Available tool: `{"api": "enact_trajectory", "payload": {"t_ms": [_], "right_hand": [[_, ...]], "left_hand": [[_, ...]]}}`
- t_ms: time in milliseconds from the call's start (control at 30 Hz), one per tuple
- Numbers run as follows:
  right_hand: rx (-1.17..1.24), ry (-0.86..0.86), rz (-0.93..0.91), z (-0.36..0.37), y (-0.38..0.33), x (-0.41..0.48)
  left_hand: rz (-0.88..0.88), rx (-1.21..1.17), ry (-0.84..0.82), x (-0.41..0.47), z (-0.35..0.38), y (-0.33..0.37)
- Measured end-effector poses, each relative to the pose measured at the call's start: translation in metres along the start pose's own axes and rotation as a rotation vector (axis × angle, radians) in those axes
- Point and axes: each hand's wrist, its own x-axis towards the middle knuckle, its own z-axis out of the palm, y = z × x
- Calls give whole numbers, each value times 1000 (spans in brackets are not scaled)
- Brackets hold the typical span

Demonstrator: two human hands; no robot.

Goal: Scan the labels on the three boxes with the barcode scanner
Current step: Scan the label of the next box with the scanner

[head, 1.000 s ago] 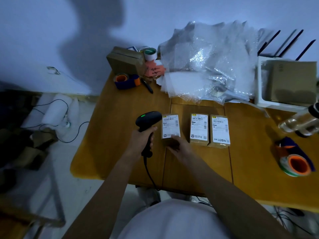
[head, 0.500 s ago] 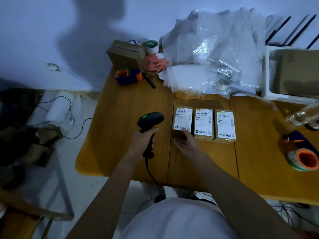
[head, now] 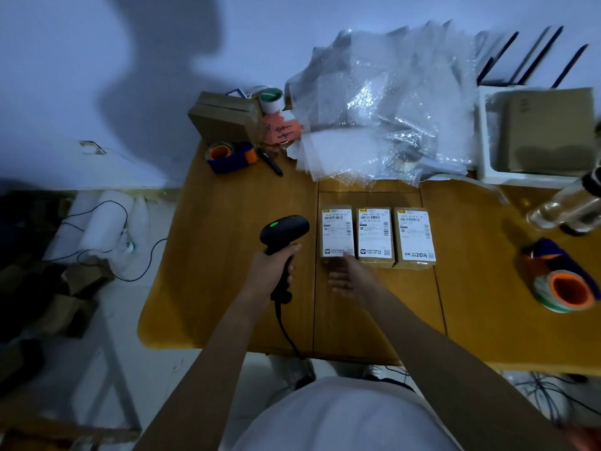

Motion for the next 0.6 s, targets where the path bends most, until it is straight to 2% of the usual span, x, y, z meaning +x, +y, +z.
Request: {"api": "enact_trajectory", "payload": {"t_ms": [133, 267, 333, 467, 600], "right_hand": [[-164, 32, -83, -7, -9, -6], [-332, 96, -267, -16, -27, -9], [-517, 185, -392, -19, -35, -8], [-985, 510, -635, -32, -47, -3], [-1388, 623, -617, -50, -51, 0]], "left_hand": [[5, 13, -3, 0, 9, 2], [3, 26, 0, 1, 18, 6], [-2, 35, 3, 1, 22, 8], [13, 46, -17, 1, 29, 9], [21, 60, -25, 1, 34, 10]]}}
